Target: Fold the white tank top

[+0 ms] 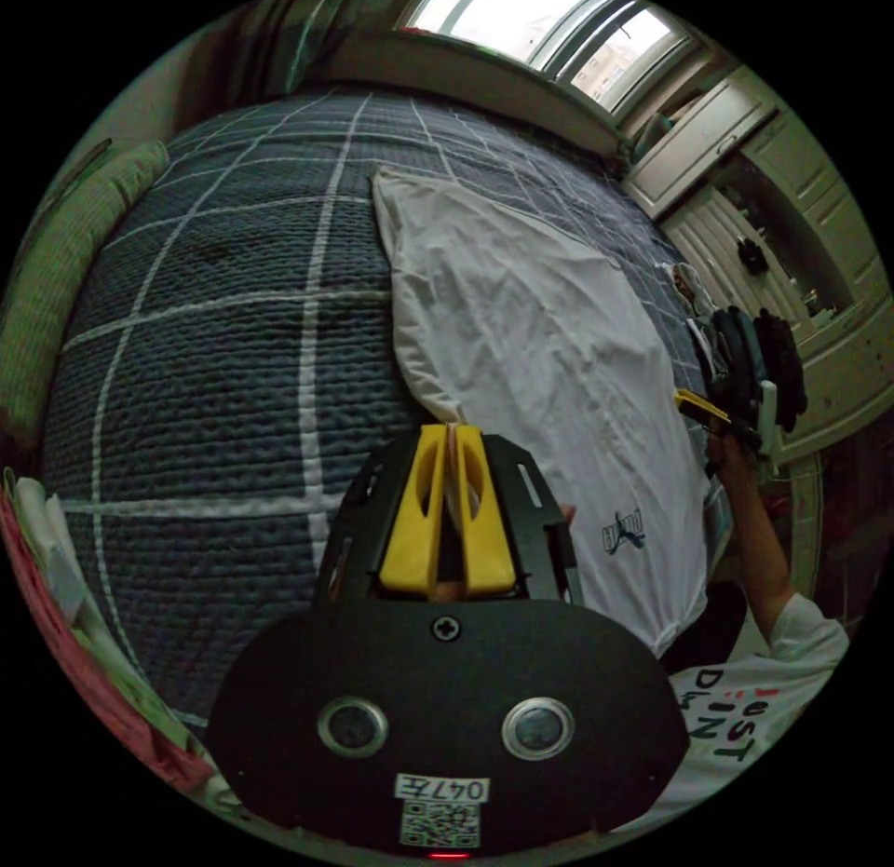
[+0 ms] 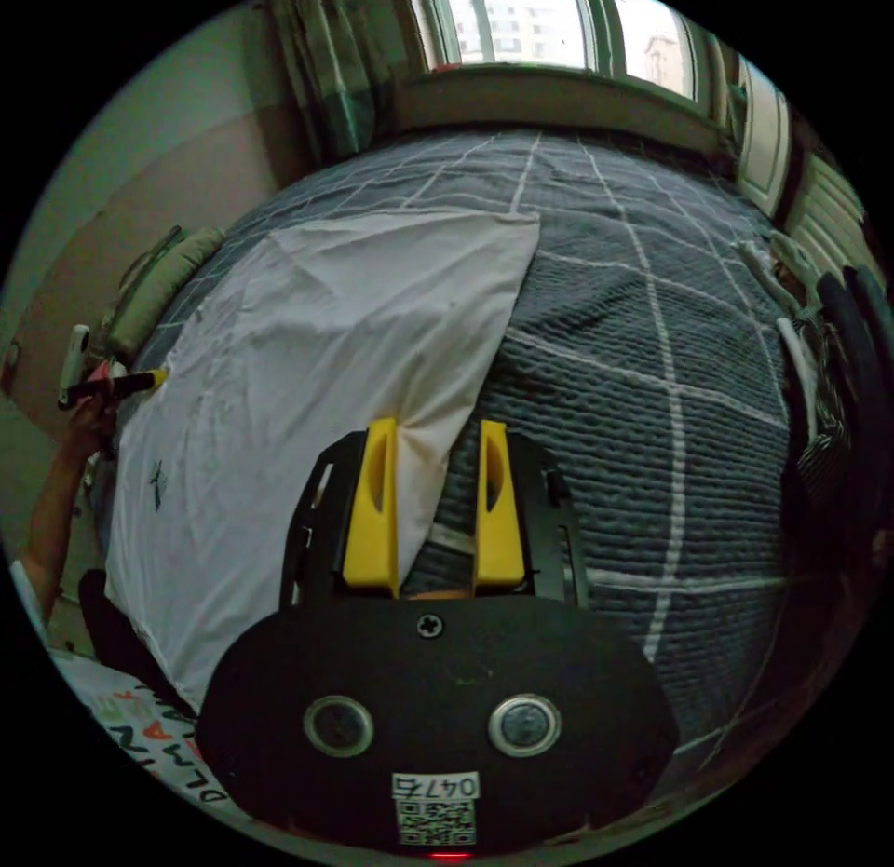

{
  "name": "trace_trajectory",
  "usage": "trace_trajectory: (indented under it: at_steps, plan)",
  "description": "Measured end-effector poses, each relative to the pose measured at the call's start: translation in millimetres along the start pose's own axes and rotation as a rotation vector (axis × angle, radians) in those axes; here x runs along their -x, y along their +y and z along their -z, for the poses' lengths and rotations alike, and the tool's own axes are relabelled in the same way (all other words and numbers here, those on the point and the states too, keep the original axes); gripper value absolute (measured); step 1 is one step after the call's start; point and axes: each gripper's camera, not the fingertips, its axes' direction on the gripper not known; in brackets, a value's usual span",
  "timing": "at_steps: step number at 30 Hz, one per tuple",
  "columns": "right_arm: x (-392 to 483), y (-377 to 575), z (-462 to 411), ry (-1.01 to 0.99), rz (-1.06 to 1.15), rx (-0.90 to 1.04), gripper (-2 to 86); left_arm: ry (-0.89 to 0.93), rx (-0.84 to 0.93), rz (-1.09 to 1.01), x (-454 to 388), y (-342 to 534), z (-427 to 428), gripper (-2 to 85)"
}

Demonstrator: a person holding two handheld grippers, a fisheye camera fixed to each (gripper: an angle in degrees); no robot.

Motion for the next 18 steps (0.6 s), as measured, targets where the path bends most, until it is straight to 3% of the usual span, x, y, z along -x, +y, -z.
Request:
trace_trajectory:
  at_steps: [4, 10, 13, 18]
  plan:
    - [19, 11, 16, -0.016, 0.076, -0.013, 0.9, 0.069, -0.019, 0.036, 5, 25, 18, 4.2]
    - [31, 26, 56, -0.066, 0.055, -0.084, 0.0, -0.009, -0.053, -0.045, -10, 69, 58, -0.2]
    - [29, 34, 91, -0.138, 0.028, -0.161, -0.1, 0.125, -0.117, -0.02, -8, 92, 91, -0.6]
    - [36, 50, 170, -0.14, 0.075, -0.286, -0.1, 0.184, -0.204, -0.067, -20, 133, 154, -0.7]
